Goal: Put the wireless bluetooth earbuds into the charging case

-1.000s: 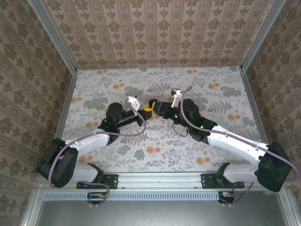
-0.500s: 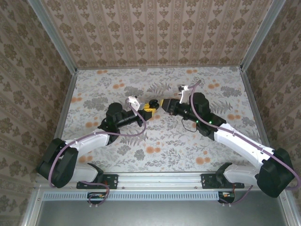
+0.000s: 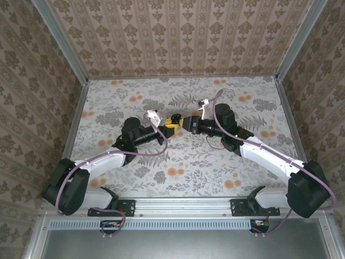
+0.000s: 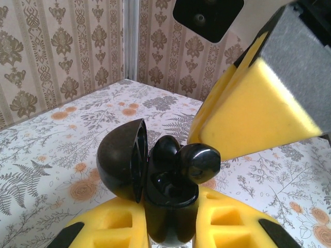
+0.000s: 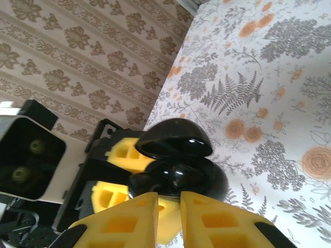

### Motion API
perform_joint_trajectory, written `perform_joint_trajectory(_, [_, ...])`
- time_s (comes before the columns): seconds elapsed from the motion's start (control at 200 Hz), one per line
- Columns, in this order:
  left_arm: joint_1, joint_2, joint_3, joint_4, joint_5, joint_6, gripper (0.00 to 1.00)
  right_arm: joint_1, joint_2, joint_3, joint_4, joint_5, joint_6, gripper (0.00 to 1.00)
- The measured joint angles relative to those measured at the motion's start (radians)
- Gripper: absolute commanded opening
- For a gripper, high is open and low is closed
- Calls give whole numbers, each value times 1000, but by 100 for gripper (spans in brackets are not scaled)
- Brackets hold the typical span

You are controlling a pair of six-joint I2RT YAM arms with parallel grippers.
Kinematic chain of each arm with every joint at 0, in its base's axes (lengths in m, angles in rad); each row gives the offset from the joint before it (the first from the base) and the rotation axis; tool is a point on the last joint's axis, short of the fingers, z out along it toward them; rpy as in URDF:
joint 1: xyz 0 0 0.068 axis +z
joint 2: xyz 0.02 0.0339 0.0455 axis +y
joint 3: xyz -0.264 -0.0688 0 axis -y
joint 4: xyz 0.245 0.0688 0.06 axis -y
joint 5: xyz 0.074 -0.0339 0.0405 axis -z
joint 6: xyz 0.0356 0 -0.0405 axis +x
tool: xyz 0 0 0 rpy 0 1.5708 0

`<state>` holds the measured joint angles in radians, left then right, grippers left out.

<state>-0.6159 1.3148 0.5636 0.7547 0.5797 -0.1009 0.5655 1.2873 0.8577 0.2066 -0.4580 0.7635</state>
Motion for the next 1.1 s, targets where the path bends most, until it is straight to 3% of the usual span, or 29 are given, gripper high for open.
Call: perform_joint_trajectory(1.1, [0, -2, 1, -3, -16, 0, 9, 20, 56, 27, 59, -37, 26, 15])
